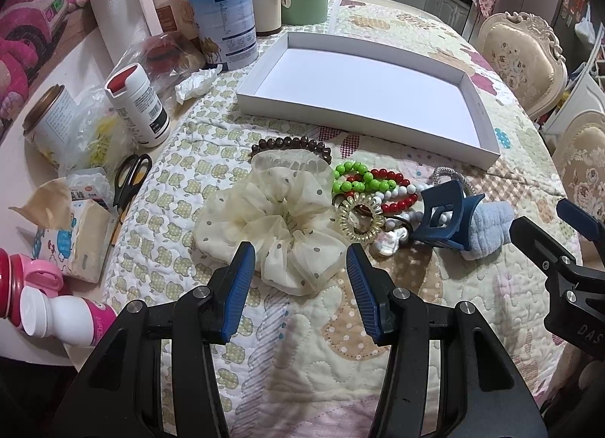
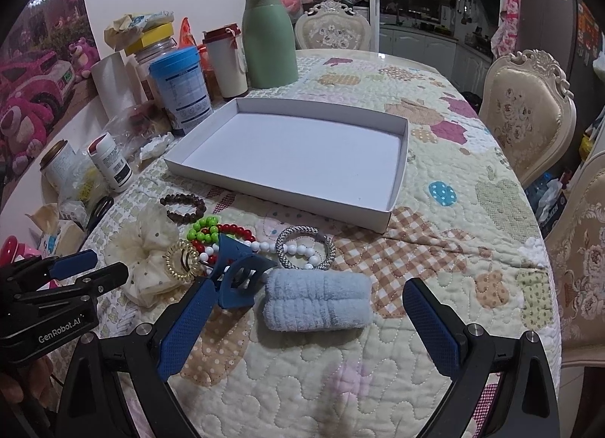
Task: Organize jewelry
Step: 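Move the right tool toward the light blue fabric hair tie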
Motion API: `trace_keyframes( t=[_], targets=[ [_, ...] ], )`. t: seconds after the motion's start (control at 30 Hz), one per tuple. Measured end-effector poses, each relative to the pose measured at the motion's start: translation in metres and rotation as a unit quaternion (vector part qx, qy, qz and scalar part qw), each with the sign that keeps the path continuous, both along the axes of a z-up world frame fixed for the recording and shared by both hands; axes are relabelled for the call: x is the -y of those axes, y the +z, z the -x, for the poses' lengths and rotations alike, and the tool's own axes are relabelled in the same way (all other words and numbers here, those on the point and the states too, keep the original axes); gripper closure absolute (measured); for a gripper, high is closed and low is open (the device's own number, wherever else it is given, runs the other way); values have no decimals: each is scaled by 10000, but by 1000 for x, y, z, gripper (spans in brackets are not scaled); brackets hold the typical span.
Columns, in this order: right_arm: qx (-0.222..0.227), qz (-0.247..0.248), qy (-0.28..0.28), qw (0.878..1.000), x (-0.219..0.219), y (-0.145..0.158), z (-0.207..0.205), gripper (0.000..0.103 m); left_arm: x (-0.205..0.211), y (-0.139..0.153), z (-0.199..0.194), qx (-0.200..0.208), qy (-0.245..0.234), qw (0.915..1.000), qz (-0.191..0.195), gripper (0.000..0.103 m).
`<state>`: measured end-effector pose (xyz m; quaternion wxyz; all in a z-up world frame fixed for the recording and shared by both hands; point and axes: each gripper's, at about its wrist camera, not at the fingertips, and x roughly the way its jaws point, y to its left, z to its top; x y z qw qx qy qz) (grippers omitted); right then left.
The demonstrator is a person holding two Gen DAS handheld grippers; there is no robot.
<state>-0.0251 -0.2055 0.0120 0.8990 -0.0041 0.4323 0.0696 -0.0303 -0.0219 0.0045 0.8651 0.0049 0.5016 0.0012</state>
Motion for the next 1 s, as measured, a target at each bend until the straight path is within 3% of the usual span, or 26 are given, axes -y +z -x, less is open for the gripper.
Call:
trace_keyframes(
  t=[1.0],
  targets=[
    [-38, -22, 43, 10000, -12, 16, 6, 4, 3, 19, 7, 84, 46, 9998, 161, 53]
  ],
)
